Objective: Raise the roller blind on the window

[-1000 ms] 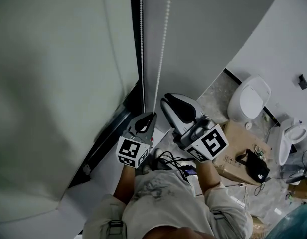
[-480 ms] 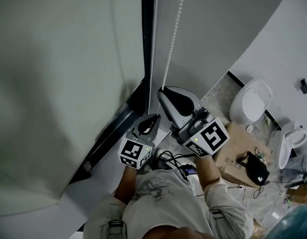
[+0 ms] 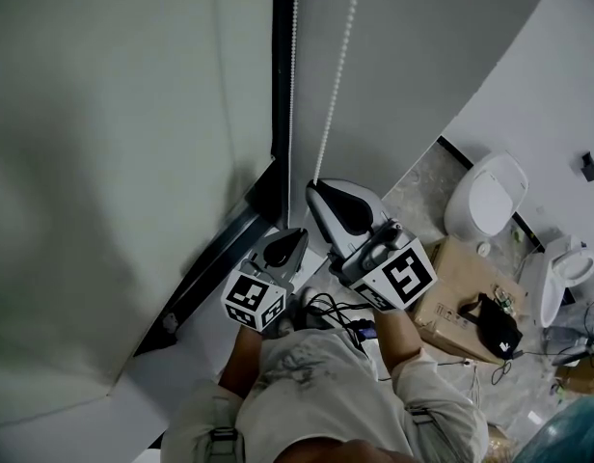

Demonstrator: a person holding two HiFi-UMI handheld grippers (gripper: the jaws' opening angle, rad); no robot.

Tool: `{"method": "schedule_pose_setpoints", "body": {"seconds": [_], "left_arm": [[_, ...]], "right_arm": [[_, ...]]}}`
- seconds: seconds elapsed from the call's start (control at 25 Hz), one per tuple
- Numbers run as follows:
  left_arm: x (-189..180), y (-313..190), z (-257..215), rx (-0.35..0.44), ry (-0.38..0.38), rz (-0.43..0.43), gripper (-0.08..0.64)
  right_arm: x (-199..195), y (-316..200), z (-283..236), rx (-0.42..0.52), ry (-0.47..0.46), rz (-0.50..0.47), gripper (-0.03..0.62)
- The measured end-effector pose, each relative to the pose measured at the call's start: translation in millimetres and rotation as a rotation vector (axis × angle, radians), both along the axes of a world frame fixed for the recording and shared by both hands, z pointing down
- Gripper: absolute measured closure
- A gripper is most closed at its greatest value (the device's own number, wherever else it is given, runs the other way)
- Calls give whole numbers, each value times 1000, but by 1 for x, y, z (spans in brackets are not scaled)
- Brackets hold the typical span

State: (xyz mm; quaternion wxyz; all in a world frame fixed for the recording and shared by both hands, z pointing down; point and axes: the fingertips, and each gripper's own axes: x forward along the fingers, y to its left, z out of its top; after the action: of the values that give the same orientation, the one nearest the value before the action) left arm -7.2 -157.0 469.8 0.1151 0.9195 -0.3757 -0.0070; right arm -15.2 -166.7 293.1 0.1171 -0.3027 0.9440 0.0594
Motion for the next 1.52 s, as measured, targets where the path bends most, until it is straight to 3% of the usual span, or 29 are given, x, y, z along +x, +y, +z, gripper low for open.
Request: {"method": "schedule_pose_setpoints", "body": {"seconds": [0.16,0.8,1.52], "left_arm": [[1,0,16,-7,-79,-13,552],[-4,22,86,-122,-209,-23,552],[-4,32,153,-233,-297,-14,552]], "right_arm": [[-2,-1,12,2,28,17,577],[-3,11,81,-53,117,72,577],[-5,19,141,-63,215,91,578]]}}
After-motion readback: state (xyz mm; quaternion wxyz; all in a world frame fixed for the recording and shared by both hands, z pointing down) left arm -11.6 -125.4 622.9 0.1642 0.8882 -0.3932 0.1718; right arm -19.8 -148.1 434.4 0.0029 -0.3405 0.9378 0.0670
